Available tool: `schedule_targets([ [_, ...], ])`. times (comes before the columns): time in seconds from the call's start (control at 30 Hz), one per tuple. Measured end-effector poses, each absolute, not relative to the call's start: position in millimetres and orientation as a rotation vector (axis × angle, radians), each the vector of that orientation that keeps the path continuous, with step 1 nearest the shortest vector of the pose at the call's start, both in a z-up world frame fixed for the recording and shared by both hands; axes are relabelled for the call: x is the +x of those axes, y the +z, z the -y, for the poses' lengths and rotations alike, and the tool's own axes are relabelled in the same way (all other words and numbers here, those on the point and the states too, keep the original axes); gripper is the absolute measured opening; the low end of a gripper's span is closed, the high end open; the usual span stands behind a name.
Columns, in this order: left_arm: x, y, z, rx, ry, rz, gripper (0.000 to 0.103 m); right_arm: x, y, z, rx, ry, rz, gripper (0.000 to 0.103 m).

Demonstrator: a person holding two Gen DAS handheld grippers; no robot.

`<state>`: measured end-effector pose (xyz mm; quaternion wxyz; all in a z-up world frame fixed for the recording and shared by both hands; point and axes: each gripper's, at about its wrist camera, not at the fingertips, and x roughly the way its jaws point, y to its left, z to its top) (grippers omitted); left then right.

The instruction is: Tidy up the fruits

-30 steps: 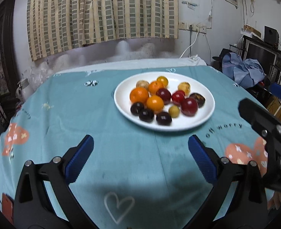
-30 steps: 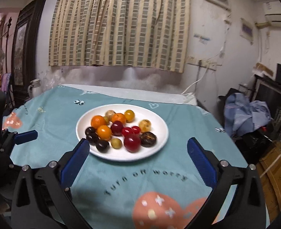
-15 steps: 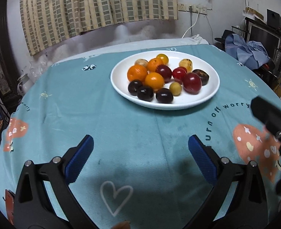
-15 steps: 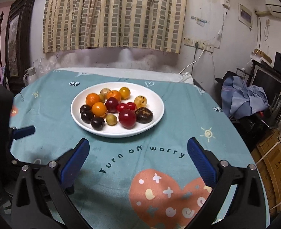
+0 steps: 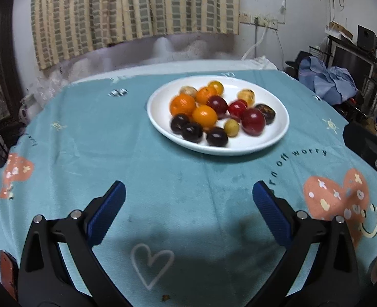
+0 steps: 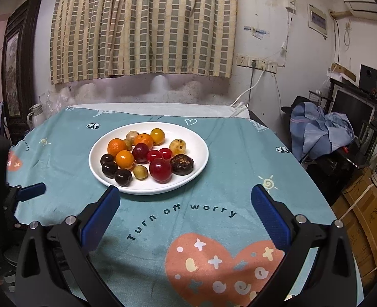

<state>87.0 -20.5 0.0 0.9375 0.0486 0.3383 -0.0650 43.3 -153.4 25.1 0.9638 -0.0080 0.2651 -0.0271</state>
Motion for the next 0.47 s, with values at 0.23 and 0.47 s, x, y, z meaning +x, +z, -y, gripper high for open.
schedule_targets([
  [0.23, 84.9, 10.2, 12.7, 0.073, -0.128, -0.652, 0.101, 45.9, 21.9, 151.7, -0.023, -0.052, -0.554, 0.102],
  [0.47, 85.8, 15.9, 1.9, 0.014, -0.112, -0.651, 0.101, 47.5, 18.7, 149.9, -0.03, -0.045, -0.57, 0.102],
])
